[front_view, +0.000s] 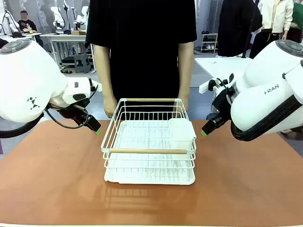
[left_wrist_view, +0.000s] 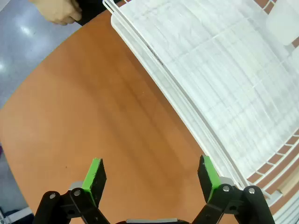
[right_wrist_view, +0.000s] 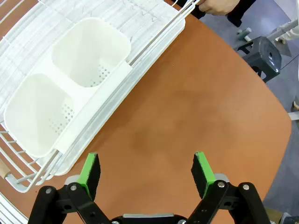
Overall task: Clean the table.
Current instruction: Pick up the Lint Roller when the human hands it over.
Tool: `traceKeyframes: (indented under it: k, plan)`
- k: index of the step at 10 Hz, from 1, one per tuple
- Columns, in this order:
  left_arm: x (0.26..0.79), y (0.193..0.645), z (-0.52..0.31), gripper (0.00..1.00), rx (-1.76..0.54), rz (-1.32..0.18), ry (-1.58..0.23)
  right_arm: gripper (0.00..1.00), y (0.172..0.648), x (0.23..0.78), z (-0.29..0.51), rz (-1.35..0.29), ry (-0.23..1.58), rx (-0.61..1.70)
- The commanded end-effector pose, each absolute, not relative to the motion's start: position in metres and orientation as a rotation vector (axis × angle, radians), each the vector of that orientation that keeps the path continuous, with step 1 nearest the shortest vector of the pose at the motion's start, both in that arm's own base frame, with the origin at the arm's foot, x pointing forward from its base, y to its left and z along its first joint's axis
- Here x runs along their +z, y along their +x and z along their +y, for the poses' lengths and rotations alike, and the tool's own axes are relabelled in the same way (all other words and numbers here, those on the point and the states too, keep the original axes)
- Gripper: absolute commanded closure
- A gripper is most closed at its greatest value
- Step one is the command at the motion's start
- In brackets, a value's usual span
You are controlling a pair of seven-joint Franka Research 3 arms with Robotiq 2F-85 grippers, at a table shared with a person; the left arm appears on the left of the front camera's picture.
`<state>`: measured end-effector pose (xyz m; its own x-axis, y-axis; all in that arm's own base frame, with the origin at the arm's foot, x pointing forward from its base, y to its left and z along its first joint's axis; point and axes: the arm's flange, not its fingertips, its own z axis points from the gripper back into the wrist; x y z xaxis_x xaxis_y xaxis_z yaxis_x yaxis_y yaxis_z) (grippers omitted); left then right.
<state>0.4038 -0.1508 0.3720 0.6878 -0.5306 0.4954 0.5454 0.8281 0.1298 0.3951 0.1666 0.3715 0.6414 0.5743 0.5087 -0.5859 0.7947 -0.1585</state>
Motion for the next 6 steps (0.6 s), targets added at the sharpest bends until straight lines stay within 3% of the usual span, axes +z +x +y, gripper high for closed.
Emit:
traceKeyframes:
  k: [1,6]
  plan:
    - [0.372,0.4037,-0.151,0.0,-0.603,-0.545,-0.029,0.0,0.3951,0.3715,0.1666,-0.572,0.022,0.661]
    - [0.372,0.4037,-0.151,0.0,-0.603,-0.545,-0.029,0.0,0.3951,0.3715,0.1666,-0.572,0.022,0.661]
